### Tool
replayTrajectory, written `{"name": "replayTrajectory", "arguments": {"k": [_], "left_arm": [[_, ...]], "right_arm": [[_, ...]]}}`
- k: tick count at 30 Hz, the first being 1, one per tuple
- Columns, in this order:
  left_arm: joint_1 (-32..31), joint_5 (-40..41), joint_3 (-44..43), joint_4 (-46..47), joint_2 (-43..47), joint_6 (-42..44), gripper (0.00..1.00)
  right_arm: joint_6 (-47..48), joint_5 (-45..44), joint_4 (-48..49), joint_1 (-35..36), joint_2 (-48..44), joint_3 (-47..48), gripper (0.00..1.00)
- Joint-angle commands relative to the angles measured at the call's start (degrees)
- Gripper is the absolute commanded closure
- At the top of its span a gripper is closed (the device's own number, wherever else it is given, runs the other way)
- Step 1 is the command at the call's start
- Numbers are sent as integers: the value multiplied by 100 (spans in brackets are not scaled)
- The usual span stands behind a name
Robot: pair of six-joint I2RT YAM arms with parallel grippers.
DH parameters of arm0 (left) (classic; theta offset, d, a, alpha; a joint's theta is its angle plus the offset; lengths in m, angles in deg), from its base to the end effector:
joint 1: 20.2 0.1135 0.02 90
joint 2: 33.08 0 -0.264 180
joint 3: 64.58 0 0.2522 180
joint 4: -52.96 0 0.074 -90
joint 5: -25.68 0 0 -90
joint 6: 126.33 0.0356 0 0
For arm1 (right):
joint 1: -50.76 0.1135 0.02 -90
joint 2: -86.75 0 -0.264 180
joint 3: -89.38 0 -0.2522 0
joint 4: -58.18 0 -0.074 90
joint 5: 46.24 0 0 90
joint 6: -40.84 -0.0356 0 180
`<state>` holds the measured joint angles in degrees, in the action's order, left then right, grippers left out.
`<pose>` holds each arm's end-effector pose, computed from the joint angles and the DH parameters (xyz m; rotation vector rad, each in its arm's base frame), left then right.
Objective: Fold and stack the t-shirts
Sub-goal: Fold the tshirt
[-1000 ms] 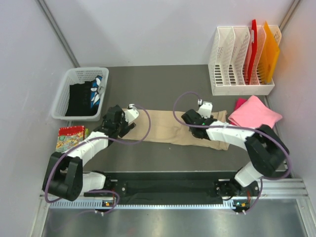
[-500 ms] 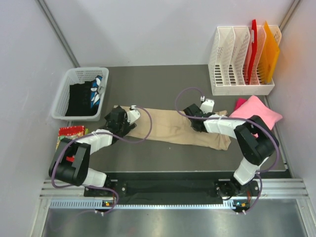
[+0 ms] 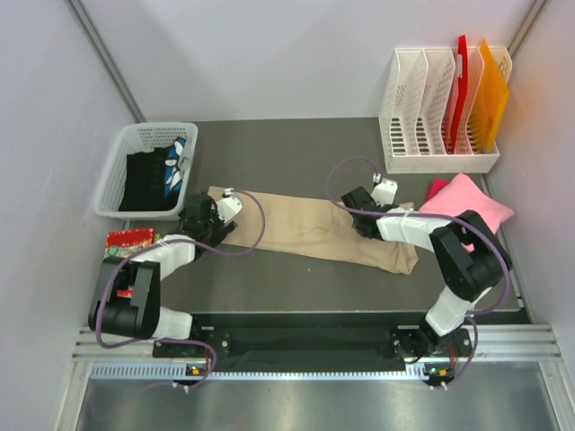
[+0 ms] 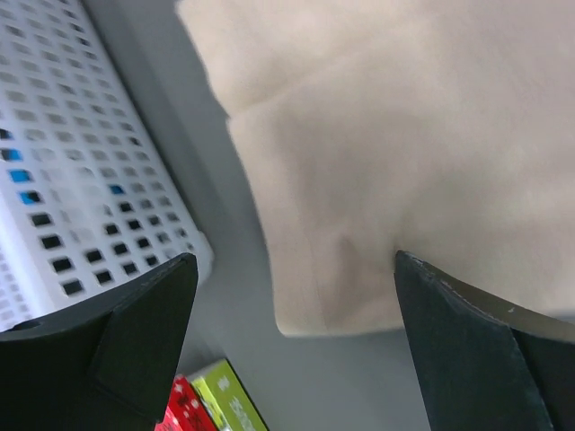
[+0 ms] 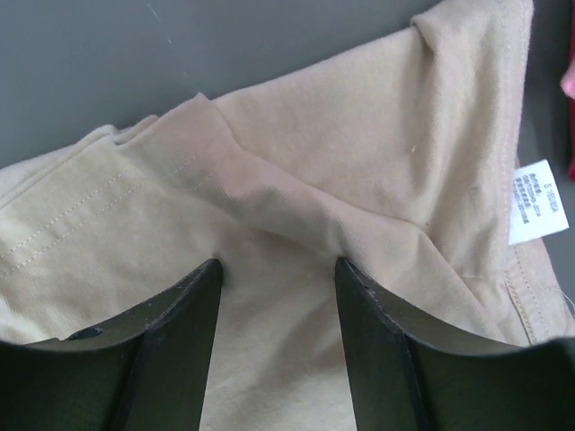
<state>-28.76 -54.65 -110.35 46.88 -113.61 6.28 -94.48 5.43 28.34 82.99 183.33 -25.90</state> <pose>0.2642 -0.0337 0.1588 0.9212 2.1318 0.4985 0.2764 0.1481 0.1529 0.4703 2.3009 -0.2645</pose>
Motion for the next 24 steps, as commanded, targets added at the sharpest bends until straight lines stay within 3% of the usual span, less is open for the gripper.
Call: {"name": "replayTrajectory", "arguments": {"k": [1, 6, 12, 19, 24], "left_arm": [[47, -650, 63, -1391, 564, 72, 4], [47, -1370, -208, -2207, 1029, 55, 4], [47, -1714, -727, -2289, 1128, -165, 4], [38, -1056, -1351, -1446, -49, -841, 5], [-41, -739, -1782, -1174, -955, -1009, 5]], "right_arm": [[-135, -227, -177, -41, -349, -367, 47], [-302, -439, -615, 134, -1008, -298, 45], [-399, -685, -1187, 678, -1466, 115, 44], [-530, -202, -906, 1224, -1466, -147, 44], [-671, -184, -1125, 1277, -940, -35, 44]]}}
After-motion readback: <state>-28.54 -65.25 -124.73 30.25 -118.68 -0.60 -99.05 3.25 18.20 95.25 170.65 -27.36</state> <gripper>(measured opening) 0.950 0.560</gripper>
